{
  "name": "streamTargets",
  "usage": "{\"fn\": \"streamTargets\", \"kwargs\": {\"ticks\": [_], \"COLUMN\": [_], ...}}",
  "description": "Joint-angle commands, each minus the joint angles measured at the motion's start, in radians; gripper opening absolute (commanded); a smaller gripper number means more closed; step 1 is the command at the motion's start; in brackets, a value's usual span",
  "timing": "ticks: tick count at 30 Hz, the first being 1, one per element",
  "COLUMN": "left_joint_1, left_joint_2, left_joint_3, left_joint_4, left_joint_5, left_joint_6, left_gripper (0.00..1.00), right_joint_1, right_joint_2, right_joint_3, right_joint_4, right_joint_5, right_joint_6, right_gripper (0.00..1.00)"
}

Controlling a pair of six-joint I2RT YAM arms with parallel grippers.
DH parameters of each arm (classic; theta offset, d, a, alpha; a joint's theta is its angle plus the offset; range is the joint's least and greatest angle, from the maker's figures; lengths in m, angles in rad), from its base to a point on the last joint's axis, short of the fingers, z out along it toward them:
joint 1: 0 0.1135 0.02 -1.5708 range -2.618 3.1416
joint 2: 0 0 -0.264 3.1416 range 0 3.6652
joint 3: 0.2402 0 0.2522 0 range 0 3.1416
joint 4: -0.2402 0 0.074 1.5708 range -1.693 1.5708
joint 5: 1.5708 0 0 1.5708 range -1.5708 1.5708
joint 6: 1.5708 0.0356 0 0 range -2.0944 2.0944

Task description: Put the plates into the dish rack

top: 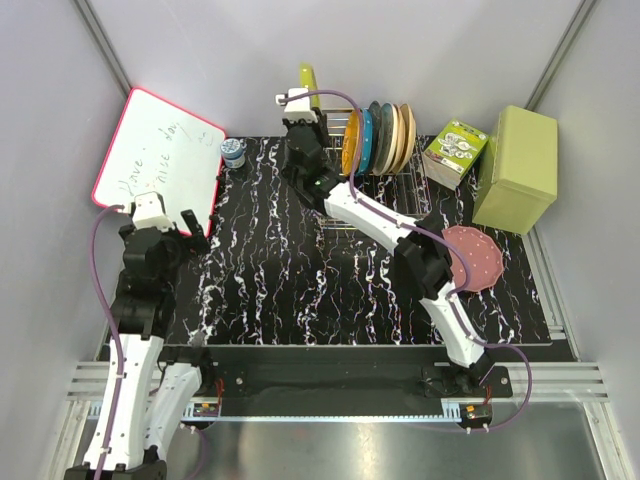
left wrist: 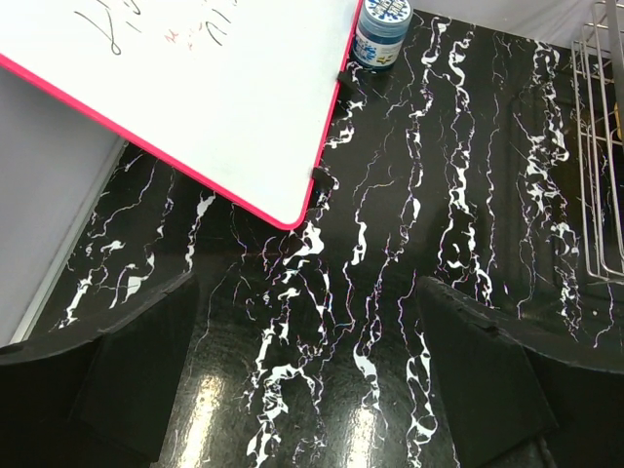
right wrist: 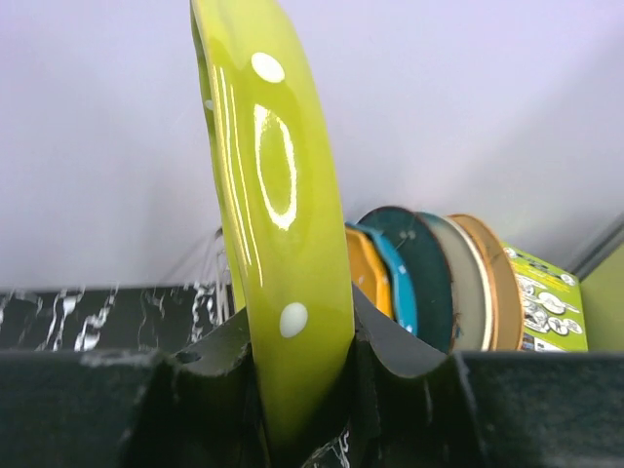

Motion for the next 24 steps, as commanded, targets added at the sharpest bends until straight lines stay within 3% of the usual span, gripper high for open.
{"fn": "streamTargets", "kwargs": {"ticks": [1, 4, 10, 24], "left_joint_1": [-0.004, -0.004, -0.004, 0.003], "left_joint_2": [0.002, -0.002, 0.0, 0.014], "left_joint_3": [-0.001, -0.003, -0.009, -0.022], "left_joint_4": [0.048, 0.05, 0.05, 0.056], "left_joint_5": [0.025, 0.029, 0.035, 0.074], "left_joint_6": [0.002, 0.002, 0.005, 0.008], "left_gripper": [0.99, 0.99, 0.99, 0.99], "right_joint_1": [-0.01, -0.033, -0.099, -0.156], "right_joint_2": [-0.018, -0.018, -0.035, 0.04], "right_joint_3": [0.028, 0.025, 0.105, 0.177], "right_joint_4": [0.372, 0.3, -0.166, -0.28], "right_joint_5": [0.108, 0.1, -0.033, -0.128], "right_joint_6": [-0.096, -0.041, 0.216, 0.238], "right_gripper": [0.0, 0.0, 0.0, 0.0]}}
